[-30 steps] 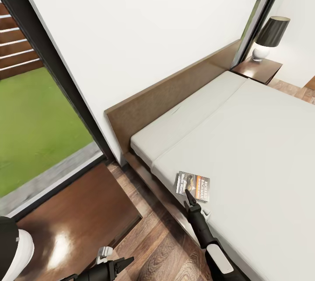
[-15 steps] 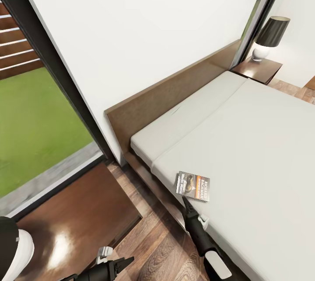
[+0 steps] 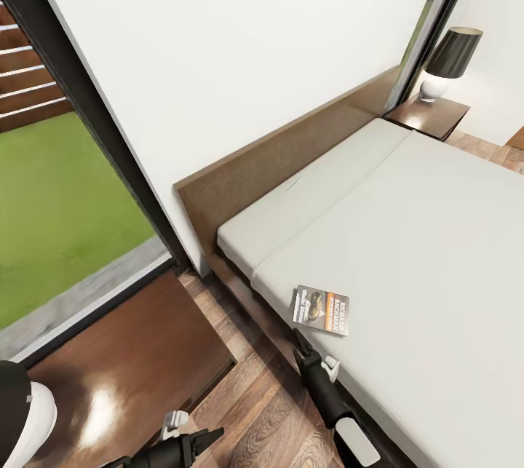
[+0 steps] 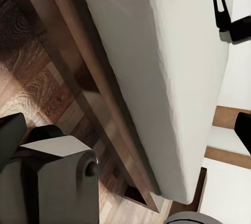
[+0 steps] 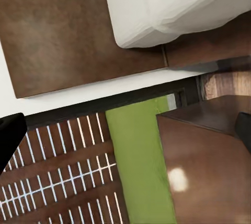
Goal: In the bedroom, move the book from the bed onto either nightstand, and place the two sandals side by side next to the bed.
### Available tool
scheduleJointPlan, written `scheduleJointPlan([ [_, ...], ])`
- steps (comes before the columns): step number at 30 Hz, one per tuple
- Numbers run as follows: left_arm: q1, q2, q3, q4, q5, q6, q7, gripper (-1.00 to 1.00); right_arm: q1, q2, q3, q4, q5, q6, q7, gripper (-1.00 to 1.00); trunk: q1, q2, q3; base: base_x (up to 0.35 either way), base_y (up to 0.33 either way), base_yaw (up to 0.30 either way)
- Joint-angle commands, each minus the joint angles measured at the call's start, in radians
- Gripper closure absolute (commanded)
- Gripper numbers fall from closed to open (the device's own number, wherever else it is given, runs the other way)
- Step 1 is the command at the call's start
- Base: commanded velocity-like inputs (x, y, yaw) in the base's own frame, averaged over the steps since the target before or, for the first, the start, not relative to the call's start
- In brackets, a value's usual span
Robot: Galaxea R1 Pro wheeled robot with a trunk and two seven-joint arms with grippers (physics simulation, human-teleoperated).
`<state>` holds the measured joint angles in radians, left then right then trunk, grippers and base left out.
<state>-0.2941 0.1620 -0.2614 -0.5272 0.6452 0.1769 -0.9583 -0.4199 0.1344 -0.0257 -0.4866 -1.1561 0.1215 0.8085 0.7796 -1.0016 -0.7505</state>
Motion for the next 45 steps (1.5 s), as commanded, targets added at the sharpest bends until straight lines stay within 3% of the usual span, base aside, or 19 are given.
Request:
scheduleJointPlan([
  [1, 0.0, 0.0, -0.005, -0.001, 0.011, 0.01, -0.001, -1.0, 0.0, 0.001, -0.002, 0.0, -0.008, 0.01, 0.004, -1.0, 0.0, 0.0, -0.001, 0.0, 0.0, 0.0],
  [20, 0.0, -0.015, -0.005, -0.001, 0.01, 0.01, 0.0, -1.0, -0.001, -0.001, -0.002, -0.001, -0.013, 0.006, 0.003, -1.0, 0.0, 0.0, -0.001, 0.0, 0.0, 0.0],
  [24, 0.0, -0.015, -0.005, -0.001, 0.01, 0.01, 0.0, -1.0, -0.001, -0.002, -0.002, -0.002, -0.048, 0.006, 0.004, -1.0, 0.0, 0.0, -0.001, 0.0, 0.0, 0.0],
  [29, 0.0, -0.015, -0.005, -0.001, 0.01, 0.01, 0.0, -1.0, -0.002, -0.004, -0.002, -0.003, -0.128, 0.006, 0.004, -1.0, 0.0, 0.0, -0.001, 0.0, 0.0, 0.0],
  [45, 0.0, -0.015, -0.005, -0.001, 0.011, 0.011, -0.001, -1.0, -0.002, -0.004, -0.002, -0.003, -0.142, 0.006, 0.005, -1.0, 0.0, 0.0, -0.001, 0.0, 0.0, 0.0],
])
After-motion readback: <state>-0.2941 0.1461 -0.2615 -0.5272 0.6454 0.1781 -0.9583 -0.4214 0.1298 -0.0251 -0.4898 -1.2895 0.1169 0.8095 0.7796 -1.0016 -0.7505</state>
